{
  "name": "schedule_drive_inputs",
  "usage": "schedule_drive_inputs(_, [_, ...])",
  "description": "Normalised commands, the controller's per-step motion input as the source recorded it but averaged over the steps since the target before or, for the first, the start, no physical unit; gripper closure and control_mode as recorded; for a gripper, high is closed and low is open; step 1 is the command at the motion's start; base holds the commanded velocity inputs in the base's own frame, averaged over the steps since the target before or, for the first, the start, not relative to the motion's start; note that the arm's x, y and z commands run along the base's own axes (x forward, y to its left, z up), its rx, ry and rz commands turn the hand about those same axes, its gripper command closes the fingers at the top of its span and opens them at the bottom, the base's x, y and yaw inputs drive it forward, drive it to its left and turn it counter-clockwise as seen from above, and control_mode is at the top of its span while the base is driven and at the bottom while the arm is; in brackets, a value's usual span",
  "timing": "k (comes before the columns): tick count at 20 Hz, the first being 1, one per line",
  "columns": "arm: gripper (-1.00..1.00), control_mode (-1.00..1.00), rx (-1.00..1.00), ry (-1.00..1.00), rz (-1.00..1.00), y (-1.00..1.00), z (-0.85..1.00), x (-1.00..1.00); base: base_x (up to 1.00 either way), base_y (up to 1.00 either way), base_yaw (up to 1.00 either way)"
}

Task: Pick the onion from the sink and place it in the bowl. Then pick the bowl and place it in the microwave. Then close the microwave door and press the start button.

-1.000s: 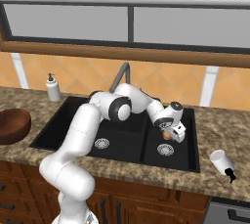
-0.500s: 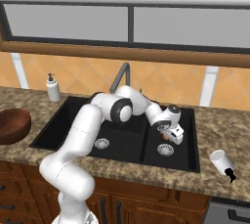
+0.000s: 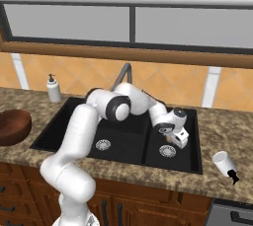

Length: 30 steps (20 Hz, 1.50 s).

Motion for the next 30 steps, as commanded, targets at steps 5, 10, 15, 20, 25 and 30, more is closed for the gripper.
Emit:
schedule_drive_inputs(5, [1.00, -1.00, 0.00, 0.01, 0.00, 0.22, 0.96, -0.94, 0.00, 0.00, 0.00])
schedule_drive_inputs(10, [1.00, -1.00, 0.00, 0.00, 0.00, 0.16, 1.00, -0.82, 0.00, 0.00, 0.00])
schedule_drive_inputs(15, [1.00, -1.00, 0.00, 0.00, 0.00, 0.30, 0.97, -0.84, 0.00, 0.00, 0.00])
schedule_drive_inputs(20, [1.00, -1.00, -0.01, 0.00, 0.00, 0.72, 0.74, -0.80, 0.00, 0.00, 0.00])
schedule_drive_inputs(25, [1.00, -1.00, -0.04, 0.00, 0.00, 0.93, 0.71, -0.71, 0.00, 0.00, 0.00])
schedule_drive_inputs(30, [1.00, -1.00, -0.07, 0.00, 0.00, 1.00, 0.34, -0.50, 0.00, 0.00, 0.00])
